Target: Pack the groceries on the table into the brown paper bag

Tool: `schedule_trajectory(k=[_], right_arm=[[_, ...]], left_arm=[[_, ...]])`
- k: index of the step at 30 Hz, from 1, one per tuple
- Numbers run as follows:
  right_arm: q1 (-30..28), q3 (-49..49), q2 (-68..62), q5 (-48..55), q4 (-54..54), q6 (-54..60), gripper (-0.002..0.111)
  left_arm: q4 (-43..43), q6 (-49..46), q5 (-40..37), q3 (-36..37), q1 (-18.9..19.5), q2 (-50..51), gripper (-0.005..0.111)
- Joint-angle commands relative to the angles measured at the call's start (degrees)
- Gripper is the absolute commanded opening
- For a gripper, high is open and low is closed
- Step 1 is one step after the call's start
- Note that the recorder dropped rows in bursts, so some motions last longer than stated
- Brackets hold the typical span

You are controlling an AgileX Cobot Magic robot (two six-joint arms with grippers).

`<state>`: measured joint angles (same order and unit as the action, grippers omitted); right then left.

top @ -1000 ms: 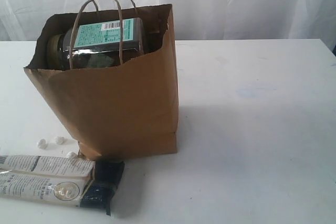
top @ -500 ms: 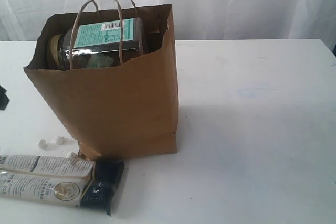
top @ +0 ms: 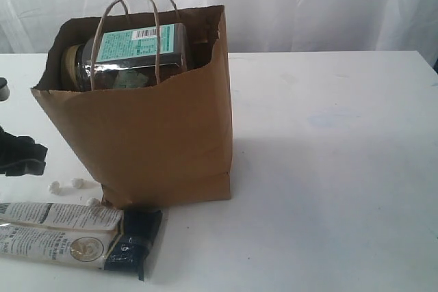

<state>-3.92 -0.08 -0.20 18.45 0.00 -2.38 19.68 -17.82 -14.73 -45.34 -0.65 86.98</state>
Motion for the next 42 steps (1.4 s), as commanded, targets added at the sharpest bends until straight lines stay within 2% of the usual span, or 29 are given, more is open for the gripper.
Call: schedule_trajectory(k=[1, 7, 9, 31, 38, 42], right_arm=[[-0.1, 0.1, 0.2, -0.5, 0.0, -0.1, 0.000], [-0.1, 0.1, 0.2, -0.5, 0.0, -0.1, 0.000], [-0.1, 0.1, 0.2, -0.5, 0.0, -0.1, 0.000], [-0.1, 0.1, 0.2, -0.5, 0.0, -0.1, 0.000], [-0.1, 0.1, 0.2, -0.5, 0.0, -0.1, 0.000], [-0.1, 0.1, 0.2, -0.5, 0.0, -0.1, 0.000]], left_arm=[[2.8, -1.6, -4.1, -2.9, -0.8, 2.1, 0.067], [2.3, -12.8, -5.1, -4.0, -6.6, 7.5, 0.067], [1.9, -16.6, -5.1, -4.0, -7.5, 9.1, 0.067], [-1.2, -17.3, 3.1, -4.0, -7.5, 10.7, 0.067], [-3.8, -16.5, 0.5, -4.0, -7.5, 11.4, 0.051], [-3.8, -16.5, -0.2, -4.0, -7.5, 11.6, 0.050]])
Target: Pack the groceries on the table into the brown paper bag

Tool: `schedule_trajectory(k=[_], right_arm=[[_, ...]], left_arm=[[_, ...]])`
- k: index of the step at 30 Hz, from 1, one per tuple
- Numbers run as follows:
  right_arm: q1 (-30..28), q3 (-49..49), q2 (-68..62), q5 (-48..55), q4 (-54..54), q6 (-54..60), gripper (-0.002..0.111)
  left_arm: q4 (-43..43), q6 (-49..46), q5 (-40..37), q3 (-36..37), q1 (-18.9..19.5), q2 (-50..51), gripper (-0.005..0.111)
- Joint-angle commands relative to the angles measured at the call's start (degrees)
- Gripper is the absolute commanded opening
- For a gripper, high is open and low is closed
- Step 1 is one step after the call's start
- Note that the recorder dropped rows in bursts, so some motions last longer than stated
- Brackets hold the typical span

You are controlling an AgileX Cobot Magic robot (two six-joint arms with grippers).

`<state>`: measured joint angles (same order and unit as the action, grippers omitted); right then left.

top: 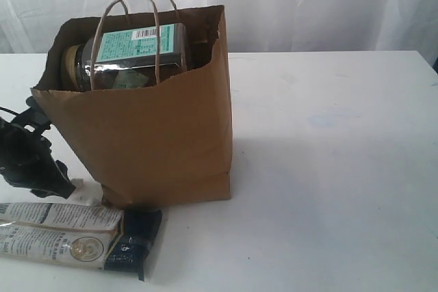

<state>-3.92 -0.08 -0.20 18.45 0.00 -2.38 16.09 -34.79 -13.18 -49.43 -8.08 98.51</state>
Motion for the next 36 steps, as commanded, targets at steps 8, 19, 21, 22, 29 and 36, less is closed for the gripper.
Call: schedule_trajectory(k=[8, 19, 21, 22, 29, 36], right_arm=[[-0.1, 0.1, 0.2, -0.5, 0.0, -0.1, 0.000], [-0.1, 0.1, 0.2, -0.5, 0.0, -0.1, 0.000], [-0.1, 0.1, 0.2, -0.5, 0.0, -0.1, 0.000], [-0.1, 0.1, 0.2, -0.5, 0.0, -0.1, 0.000], [-0.1, 0.1, 0.2, -0.5, 0.0, -0.1, 0.000], [-0.1, 0.1, 0.2, -0.5, 0.0, -0.1, 0.000]], left_arm=[[-0.3, 0.5, -1.8, 0.1, -0.1, 0.0, 0.037], [-5.1, 5.9, -18.6, -9.0, -0.1, -0.3, 0.000], [-9.0, 10.4, -24.5, -12.6, -0.1, -1.3, 0.000], [-10.4, 12.4, -26.5, -13.9, -0.1, -2.1, 0.000], [-13.0, 18.4, -33.3, -18.0, -0.1, -10.2, 0.000], [5.1, 9.5, -27.3, -19.7, -0.1, -26.7, 0.000]])
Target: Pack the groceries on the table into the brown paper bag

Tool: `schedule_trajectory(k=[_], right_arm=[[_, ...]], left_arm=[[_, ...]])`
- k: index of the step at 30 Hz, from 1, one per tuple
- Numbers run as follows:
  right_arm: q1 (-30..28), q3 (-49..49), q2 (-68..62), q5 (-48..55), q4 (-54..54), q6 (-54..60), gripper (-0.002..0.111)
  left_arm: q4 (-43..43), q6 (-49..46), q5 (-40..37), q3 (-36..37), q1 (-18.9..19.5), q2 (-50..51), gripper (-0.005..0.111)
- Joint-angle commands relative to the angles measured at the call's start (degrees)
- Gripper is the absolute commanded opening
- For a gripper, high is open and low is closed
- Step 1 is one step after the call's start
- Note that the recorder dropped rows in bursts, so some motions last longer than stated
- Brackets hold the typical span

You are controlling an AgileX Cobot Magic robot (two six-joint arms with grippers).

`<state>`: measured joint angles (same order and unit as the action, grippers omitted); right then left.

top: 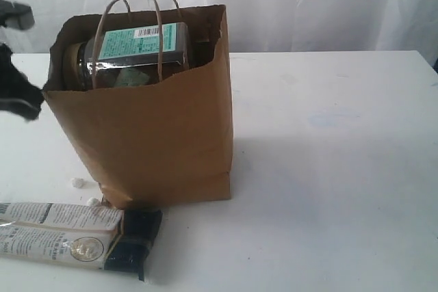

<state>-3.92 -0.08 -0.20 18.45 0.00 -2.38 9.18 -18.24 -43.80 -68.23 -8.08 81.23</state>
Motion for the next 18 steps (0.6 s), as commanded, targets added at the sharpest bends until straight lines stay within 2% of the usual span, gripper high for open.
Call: schedule_trajectory(k=[1, 4, 8, 11, 16, 18], right_arm=[[-0.1, 0.1, 0.2, -0.5, 0.0, -0.1, 0.000], [-0.1, 0.1, 0.2, -0.5, 0.0, -0.1, 0.000], [-0.1, 0.1, 0.2, -0.5, 0.0, -0.1, 0.000], [-0.1, 0.1, 0.2, -0.5, 0.0, -0.1, 0.000], [-0.1, 0.1, 0.2, -0.5, 0.0, -0.1, 0.000], [-0.1, 0.1, 0.2, -0.5, 0.0, -0.1, 0.000]], left_arm=[[15.3, -9.5, 5.2, -0.9, -0.1, -11.6, 0.000], [22.6, -15.3, 8.3, -0.9, -0.1, -15.5, 0.000], [26.4, -19.9, 6.4, -0.5, -0.1, -15.4, 0.000], [30.6, -22.1, 6.3, 2.5, -0.1, -13.8, 0.000], [43.0, -38.4, 5.2, 7.1, -0.1, -10.5, 0.000], [45.3, -40.7, 4.8, 7.1, -0.1, -10.0, 0.000]])
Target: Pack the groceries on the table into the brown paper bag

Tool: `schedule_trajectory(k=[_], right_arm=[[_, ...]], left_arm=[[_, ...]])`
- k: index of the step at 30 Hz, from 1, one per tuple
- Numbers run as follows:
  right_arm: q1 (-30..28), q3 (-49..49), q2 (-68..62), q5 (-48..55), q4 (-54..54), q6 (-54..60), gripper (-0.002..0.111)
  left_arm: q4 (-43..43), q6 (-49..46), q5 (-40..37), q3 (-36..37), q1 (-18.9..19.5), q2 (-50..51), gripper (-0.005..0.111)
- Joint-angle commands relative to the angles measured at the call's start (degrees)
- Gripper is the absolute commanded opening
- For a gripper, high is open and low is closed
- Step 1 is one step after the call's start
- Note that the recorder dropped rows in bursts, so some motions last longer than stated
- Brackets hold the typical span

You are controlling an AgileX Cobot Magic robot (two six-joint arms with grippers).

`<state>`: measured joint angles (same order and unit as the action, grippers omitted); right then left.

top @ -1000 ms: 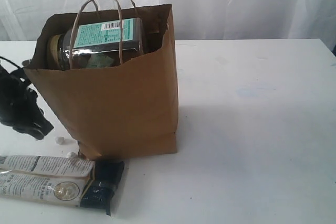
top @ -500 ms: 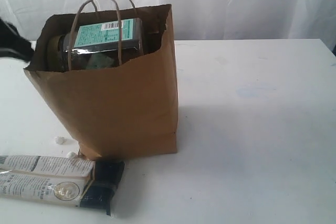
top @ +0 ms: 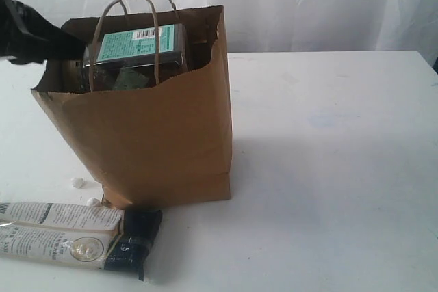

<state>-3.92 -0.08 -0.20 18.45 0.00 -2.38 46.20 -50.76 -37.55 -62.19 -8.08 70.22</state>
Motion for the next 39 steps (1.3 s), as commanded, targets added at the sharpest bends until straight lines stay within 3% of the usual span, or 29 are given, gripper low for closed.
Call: schedule_trajectory(k=[1, 9, 29, 32, 33, 36, 39], right_arm=[[-0.1, 0.1, 0.2, -0.5, 0.0, -0.1, 0.000], [-0.1, 0.1, 0.2, -0.5, 0.0, -0.1, 0.000], [-0.1, 0.1, 0.2, -0.5, 0.0, -0.1, 0.000], [-0.1, 0.1, 0.2, -0.5, 0.0, -0.1, 0.000], [-0.1, 0.1, 0.2, -0.5, 0.0, -0.1, 0.000], [-0.1, 0.1, 0.2, -0.5, 0.0, -0.1, 0.000], [-0.1, 0.1, 0.2, -0.5, 0.0, -0.1, 0.000]], left_arm=[[9.3, -8.2, -1.9, 0.9, -0.1, 1.1, 0.000], [9.4, -12.3, -4.4, 0.9, -0.1, 1.2, 0.000], [9.9, -12.0, -5.8, 0.9, -0.1, 1.2, 0.000], [9.9, -12.0, -5.8, 0.9, -0.1, 1.2, 0.012], [9.9, -12.0, -5.8, 0.9, -0.1, 1.2, 0.019], [9.9, -11.6, -5.7, 0.9, -0.1, 1.2, 0.056], [9.9, -11.6, -5.5, 0.9, -0.1, 1.2, 0.069]])
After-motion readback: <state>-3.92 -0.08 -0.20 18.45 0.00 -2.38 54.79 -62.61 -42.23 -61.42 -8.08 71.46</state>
